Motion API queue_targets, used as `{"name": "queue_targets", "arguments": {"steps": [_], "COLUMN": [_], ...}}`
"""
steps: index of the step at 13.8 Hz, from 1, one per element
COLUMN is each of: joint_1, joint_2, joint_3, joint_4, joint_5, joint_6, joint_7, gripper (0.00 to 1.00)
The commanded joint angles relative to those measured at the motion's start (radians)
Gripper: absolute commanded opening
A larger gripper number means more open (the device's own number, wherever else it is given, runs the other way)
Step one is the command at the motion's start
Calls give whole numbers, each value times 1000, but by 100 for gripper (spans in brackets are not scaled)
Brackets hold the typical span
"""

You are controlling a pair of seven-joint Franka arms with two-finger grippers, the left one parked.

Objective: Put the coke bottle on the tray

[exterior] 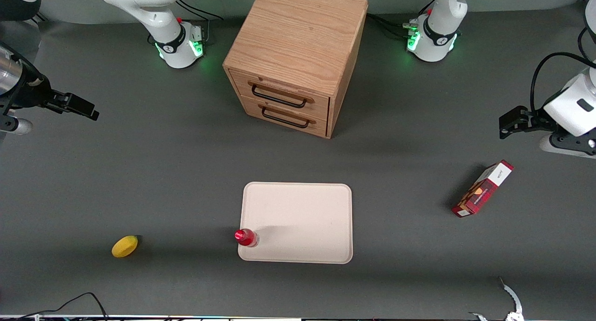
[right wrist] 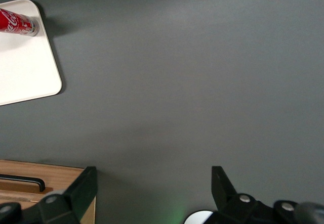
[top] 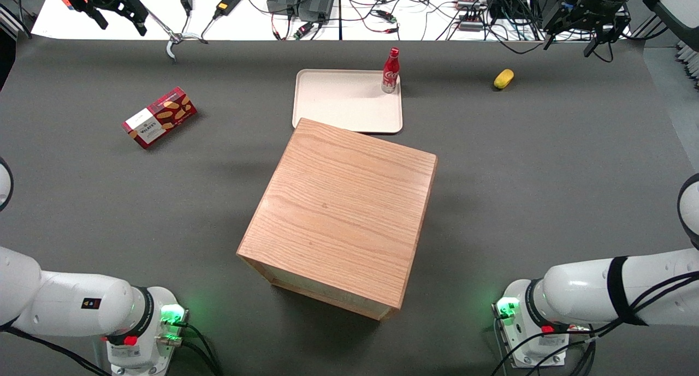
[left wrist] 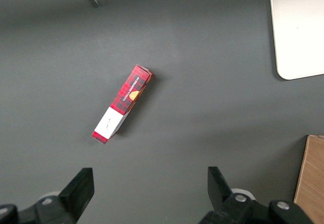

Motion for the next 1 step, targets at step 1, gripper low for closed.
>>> {"name": "queue_targets", "arguments": {"steps": [1], "joint_1": [5], "joint_2": [-11], "joint_3": [-9], "joint_4": [-1], "joint_5": [22], "joint_6": [7], "joint_7": [-17], "gripper": [100]}}
